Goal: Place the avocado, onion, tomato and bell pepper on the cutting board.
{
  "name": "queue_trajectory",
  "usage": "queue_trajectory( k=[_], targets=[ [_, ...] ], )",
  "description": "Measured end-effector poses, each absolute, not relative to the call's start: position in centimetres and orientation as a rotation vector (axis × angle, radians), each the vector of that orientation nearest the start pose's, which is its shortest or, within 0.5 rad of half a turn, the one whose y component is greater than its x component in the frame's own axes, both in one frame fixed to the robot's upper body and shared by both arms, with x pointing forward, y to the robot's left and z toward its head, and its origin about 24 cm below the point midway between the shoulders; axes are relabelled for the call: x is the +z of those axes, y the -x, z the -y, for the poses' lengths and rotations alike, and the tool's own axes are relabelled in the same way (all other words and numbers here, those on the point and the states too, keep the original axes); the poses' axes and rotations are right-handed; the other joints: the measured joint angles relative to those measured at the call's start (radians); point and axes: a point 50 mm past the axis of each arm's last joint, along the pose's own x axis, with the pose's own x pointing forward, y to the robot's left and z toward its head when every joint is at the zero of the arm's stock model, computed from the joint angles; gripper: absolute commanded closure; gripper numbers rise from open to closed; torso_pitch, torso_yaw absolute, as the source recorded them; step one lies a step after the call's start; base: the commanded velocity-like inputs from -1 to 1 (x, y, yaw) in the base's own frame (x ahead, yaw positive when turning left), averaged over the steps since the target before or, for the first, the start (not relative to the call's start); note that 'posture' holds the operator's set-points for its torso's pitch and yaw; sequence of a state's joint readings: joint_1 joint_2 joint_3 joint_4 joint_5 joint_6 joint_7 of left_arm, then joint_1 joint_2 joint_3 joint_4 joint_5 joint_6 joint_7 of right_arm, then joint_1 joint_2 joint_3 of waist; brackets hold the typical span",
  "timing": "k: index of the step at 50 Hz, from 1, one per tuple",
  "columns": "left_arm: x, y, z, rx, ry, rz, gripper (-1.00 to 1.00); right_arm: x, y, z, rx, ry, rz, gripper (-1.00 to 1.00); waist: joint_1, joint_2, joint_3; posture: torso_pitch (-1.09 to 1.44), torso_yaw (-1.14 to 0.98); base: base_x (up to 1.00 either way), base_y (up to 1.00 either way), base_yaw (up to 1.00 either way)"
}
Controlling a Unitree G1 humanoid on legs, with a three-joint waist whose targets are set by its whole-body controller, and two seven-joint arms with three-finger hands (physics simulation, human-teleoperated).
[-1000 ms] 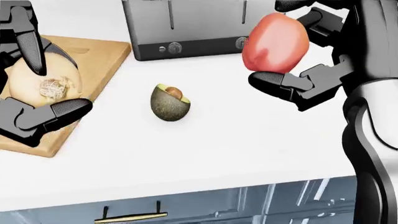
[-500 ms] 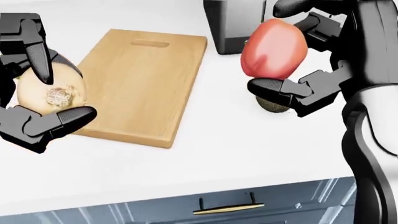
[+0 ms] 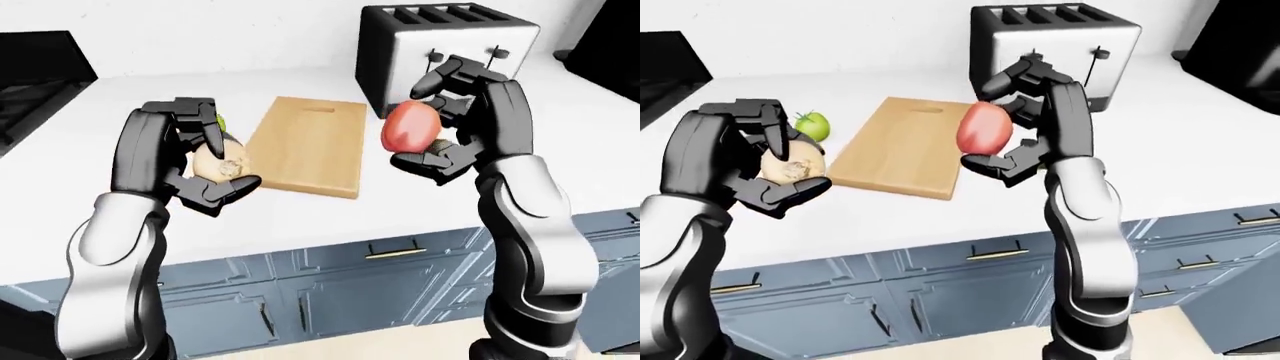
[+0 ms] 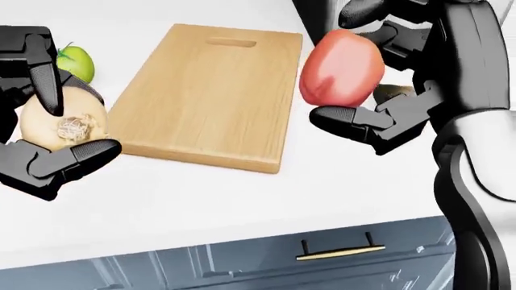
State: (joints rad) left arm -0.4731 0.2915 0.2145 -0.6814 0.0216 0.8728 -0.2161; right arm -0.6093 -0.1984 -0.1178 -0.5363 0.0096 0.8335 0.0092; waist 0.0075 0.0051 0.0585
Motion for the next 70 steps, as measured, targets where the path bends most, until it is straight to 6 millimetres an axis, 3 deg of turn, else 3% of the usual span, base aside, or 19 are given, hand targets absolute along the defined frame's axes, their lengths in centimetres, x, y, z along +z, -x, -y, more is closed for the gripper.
queue_trajectory(
  k=[4,9,14,18,20,23,27,30,34,43,46,50,55,58,59,62,66,69,70],
  targets=[
    [24.7,-25.8,-18.5,-0.047,-0.266,0.331,1.00,25.3,-28.5,16.3,-0.043,0.149,0.332,1.00,-0.013,0.054,-0.016,0.00,0.00,0.18,0.00,0.00],
    [24.4,-25.8,-19.2,-0.008,-0.266,0.322,1.00,25.5,-28.2,15.3,0.013,0.146,0.361,1.00,-0.007,0.057,-0.014,0.00,0.00,0.18,0.00,0.00],
    [24.3,-25.9,-19.0,-0.013,-0.267,0.325,1.00,25.5,-28.2,15.3,0.013,0.143,0.364,1.00,-0.003,0.010,-0.011,0.00,0.00,0.17,0.00,0.00],
    [24.3,-26.0,-19.0,-0.011,-0.267,0.324,1.00,25.3,-28.3,15.4,0.011,0.143,0.362,1.00,0.006,-0.056,-0.016,0.00,0.00,0.18,0.00,0.00],
    [23.9,-26.1,-18.6,-0.030,-0.260,0.313,1.00,25.0,-28.3,15.8,-0.005,0.142,0.349,1.00,-0.007,-0.033,-0.005,0.00,0.00,0.18,0.00,0.00],
    [23.6,-26.3,-18.3,-0.057,-0.258,0.293,1.00,24.4,-28.5,16.3,-0.032,0.148,0.318,1.00,-0.012,-0.038,-0.009,0.00,0.00,0.17,0.00,0.00],
    [24.3,-26.0,-18.5,-0.039,-0.264,0.332,1.00,25.2,-28.2,16.0,-0.026,0.154,0.366,1.00,-0.016,-0.008,-0.003,0.00,0.00,0.02,0.00,0.00],
    [24.7,-25.8,-18.6,-0.033,-0.269,0.351,1.00,25.7,-28.0,15.8,-0.011,0.160,0.391,1.00,-0.028,0.034,-0.008,0.00,0.00,0.00,0.00,0.00],
    [24.1,-26.1,-18.9,-0.024,-0.266,0.308,1.00,25.0,-28.5,15.4,0.012,0.164,0.347,1.00,-0.021,0.004,-0.006,0.00,0.00,0.00,0.00,0.00],
    [24.7,-25.8,-19.0,-0.010,-0.271,0.329,1.00,25.8,-28.1,15.3,0.015,0.172,0.382,1.00,0.007,-0.031,-0.026,0.00,0.00,0.00,0.00,0.26],
    [24.9,-25.7,-18.6,-0.031,-0.269,0.345,1.00,25.7,-27.9,15.7,-0.002,0.175,0.386,1.00,-0.003,-0.016,-0.024,0.00,0.00,0.00,0.00,0.31],
    [24.6,-25.9,-18.1,-0.067,-0.267,0.337,1.00,25.4,-28.0,16.4,-0.045,0.174,0.364,1.00,-0.001,-0.033,-0.029,0.00,0.00,0.00,0.00,0.30],
    [24.3,-25.9,-18.4,-0.050,-0.262,0.325,1.00,25.3,-27.8,16.2,-0.034,0.174,0.370,1.00,-0.005,0.016,-0.013,0.00,0.00,0.00,0.00,0.31],
    [24.3,-26.0,-18.4,-0.047,-0.264,0.325,1.00,25.2,-27.9,16.1,-0.028,0.169,0.364,1.00,-0.008,0.054,-0.021,0.00,0.00,0.00,0.00,0.31],
    [24.1,-26.0,-18.6,-0.040,-0.263,0.318,1.00,24.9,-28.0,15.9,-0.019,0.171,0.354,1.00,0.001,0.042,-0.014,0.00,0.00,0.00,0.00,0.05],
    [23.7,-26.1,-19.1,-0.008,-0.260,0.291,1.00,24.4,-28.3,15.2,0.018,0.168,0.326,1.00,0.004,0.042,-0.001,0.00,0.00,0.00,0.00,0.00],
    [24.1,-26.0,-18.9,-0.012,-0.264,0.316,1.00,24.8,-28.0,15.5,0.005,0.166,0.354,1.00,-0.002,0.002,0.007,0.00,0.00,0.00,0.00,0.00],
    [24.4,-26.0,-18.7,-0.021,-0.266,0.335,1.00,25.3,-27.8,15.6,-0.010,0.167,0.385,1.00,0.008,-0.043,-0.002,0.00,0.00,0.00,0.00,0.00],
    [24.2,-26.0,-18.6,-0.026,-0.263,0.332,1.00,25.3,-27.8,15.7,-0.014,0.168,0.386,1.00,0.006,-0.035,0.002,0.00,0.00,0.00,0.00,0.00]
  ],
)
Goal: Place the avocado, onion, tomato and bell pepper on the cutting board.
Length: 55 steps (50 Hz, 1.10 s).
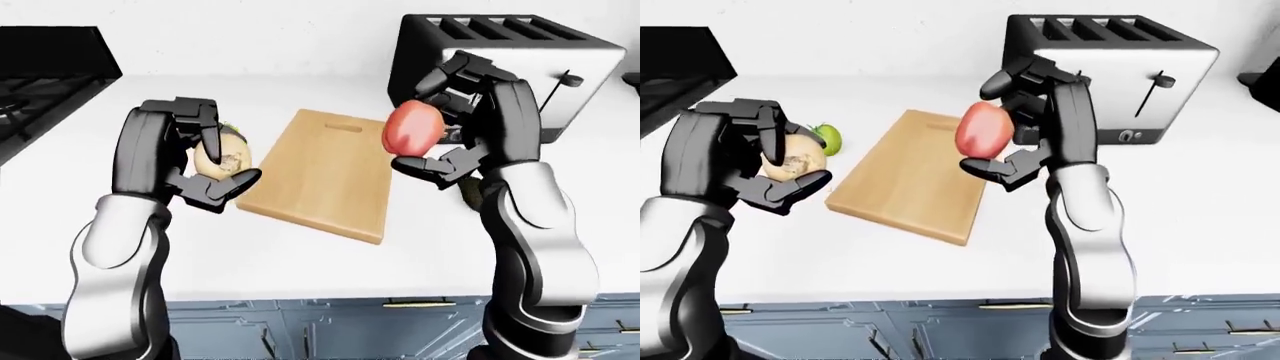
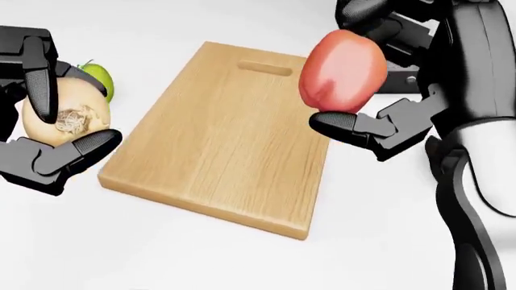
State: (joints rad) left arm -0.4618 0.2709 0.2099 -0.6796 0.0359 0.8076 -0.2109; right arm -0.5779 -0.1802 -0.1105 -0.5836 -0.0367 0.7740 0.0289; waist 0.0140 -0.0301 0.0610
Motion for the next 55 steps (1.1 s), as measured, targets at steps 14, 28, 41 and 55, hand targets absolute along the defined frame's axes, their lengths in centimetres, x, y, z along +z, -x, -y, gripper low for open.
queue_trajectory(
  k=[14,28,41,55],
  targets=[
    [24.6,-26.1,-18.4,-0.042,-0.267,0.331,1.00,25.5,-28.1,15.2,0.012,0.171,0.381,1.00,-0.014,0.039,-0.023,0.00,0.00,0.02,0.00,0.00],
    [24.4,-25.9,-18.8,-0.030,-0.267,0.324,1.00,26.1,-28.4,13.7,0.069,0.200,0.387,1.00,-0.011,0.034,-0.022,0.00,0.00,0.00,0.00,0.00],
    [24.3,-25.9,-18.7,-0.032,-0.267,0.325,1.00,25.9,-30.6,11.5,0.112,0.284,0.340,1.00,-0.015,0.039,-0.018,0.00,0.00,0.00,0.00,0.00],
    [24.4,-25.7,-18.9,-0.025,-0.265,0.328,1.00,26.4,-34.2,9.0,0.154,0.327,0.283,1.00,-0.017,0.048,-0.014,0.00,0.00,0.00,0.00,0.00]
  ],
)
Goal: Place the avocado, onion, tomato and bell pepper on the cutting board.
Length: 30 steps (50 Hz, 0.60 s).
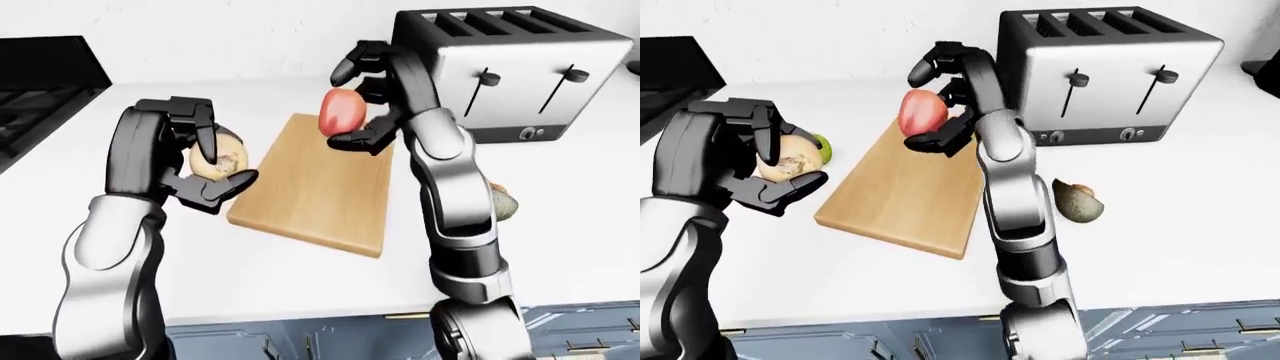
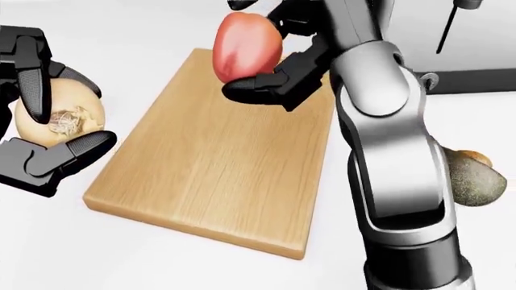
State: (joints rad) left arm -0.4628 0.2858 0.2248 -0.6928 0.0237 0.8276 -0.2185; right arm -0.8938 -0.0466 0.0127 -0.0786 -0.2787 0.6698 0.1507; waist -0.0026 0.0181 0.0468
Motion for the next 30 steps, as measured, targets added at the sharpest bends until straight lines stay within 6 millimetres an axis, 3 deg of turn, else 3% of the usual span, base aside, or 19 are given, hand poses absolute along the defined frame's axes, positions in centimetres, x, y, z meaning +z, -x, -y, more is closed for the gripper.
queue_trajectory(
  k=[13,21,30],
  targets=[
    [24.9,-26.0,-18.7,-0.039,-0.258,0.334,1.00,28.2,-38.4,7.7,0.169,0.351,0.267,1.00,-0.003,0.003,-0.001,0.00,0.00,0.00,0.00,0.00],
    [25.1,-25.8,-18.7,-0.037,-0.260,0.341,1.00,24.6,-41.4,6.7,0.159,0.384,0.146,1.00,-0.005,0.008,-0.003,0.00,0.00,0.00,0.00,0.00],
    [25.2,-25.2,-18.7,-0.041,-0.263,0.343,1.00,22.3,-42.1,5.2,0.127,0.433,0.116,1.00,-0.002,0.013,-0.002,0.00,0.00,0.00,0.00,0.00]
  ],
)
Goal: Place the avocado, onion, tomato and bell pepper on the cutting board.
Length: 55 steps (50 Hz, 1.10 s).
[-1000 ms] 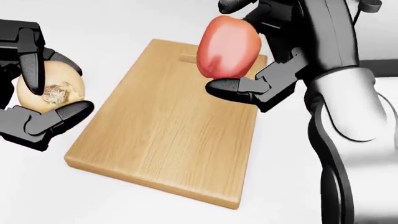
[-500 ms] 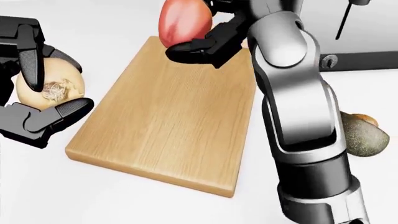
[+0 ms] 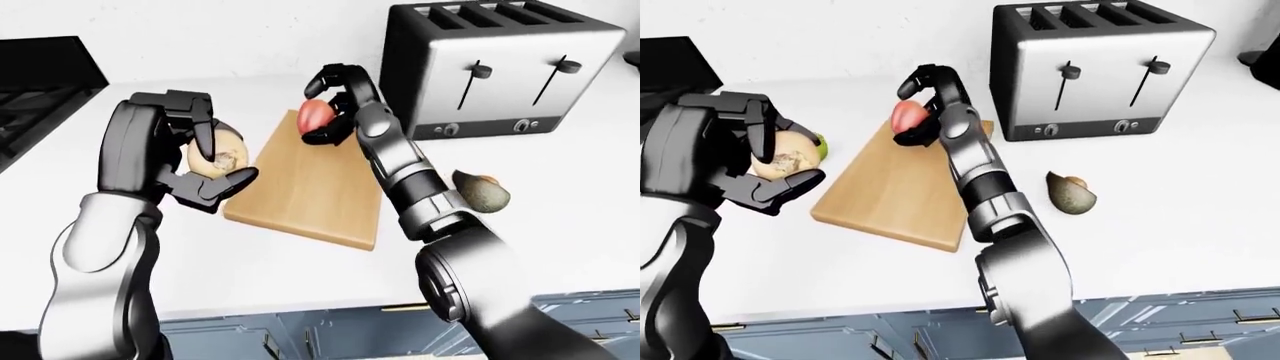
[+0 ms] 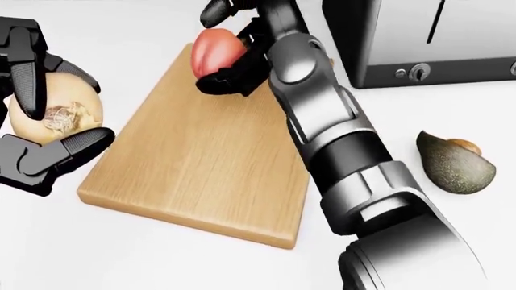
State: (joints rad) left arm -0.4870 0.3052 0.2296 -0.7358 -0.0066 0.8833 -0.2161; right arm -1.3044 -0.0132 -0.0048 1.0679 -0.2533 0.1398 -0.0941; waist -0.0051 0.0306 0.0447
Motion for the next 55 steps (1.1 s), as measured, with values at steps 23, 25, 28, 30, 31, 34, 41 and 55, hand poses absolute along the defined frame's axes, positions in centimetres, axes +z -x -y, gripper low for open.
queue_trajectory(
  k=[23,25,28,30,31,34,41,55],
  targets=[
    [25.1,-25.1,-19.0,-0.029,-0.262,0.343,1.00,21.5,-42.6,7.7,-0.041,0.566,0.095,0.84,0.005,-0.007,-0.001,0.00,0.00,0.00,0.00,0.00],
    [25.1,-25.1,-19.0,-0.027,-0.260,0.343,1.00,21.6,-42.6,7.8,-0.049,0.569,0.090,0.78,0.005,-0.007,0.000,0.00,0.00,0.00,0.00,0.00],
    [24.9,-25.2,-18.9,-0.029,-0.259,0.337,1.00,21.7,-42.6,7.9,-0.054,0.574,0.091,0.62,0.005,-0.008,-0.001,0.00,0.00,0.00,0.00,0.00],
    [24.8,-25.2,-18.9,-0.032,-0.258,0.334,1.00,21.8,-42.6,7.9,-0.054,0.576,0.094,0.57,0.005,-0.008,-0.001,0.00,0.00,0.00,0.00,0.00],
    [24.8,-25.2,-18.9,-0.032,-0.258,0.334,1.00,21.8,-42.6,8.0,-0.055,0.577,0.094,0.57,0.005,-0.008,-0.001,0.00,0.00,0.00,0.00,0.00],
    [24.7,-25.2,-18.9,-0.030,-0.257,0.335,1.00,21.5,-42.6,8.1,-0.056,0.580,0.089,0.56,0.006,-0.009,-0.002,0.00,0.00,0.00,0.00,0.00],
    [24.8,-25.2,-18.9,-0.029,-0.258,0.338,1.00,21.2,-42.6,8.3,-0.050,0.584,0.069,0.51,0.006,-0.009,-0.001,0.00,0.00,0.00,0.00,0.00],
    [24.6,-25.2,-18.9,-0.030,-0.253,0.339,1.00,21.0,-42.5,8.2,-0.031,0.592,0.056,0.23,0.007,-0.009,-0.002,0.00,0.00,0.00,0.00,0.00]
  ],
)
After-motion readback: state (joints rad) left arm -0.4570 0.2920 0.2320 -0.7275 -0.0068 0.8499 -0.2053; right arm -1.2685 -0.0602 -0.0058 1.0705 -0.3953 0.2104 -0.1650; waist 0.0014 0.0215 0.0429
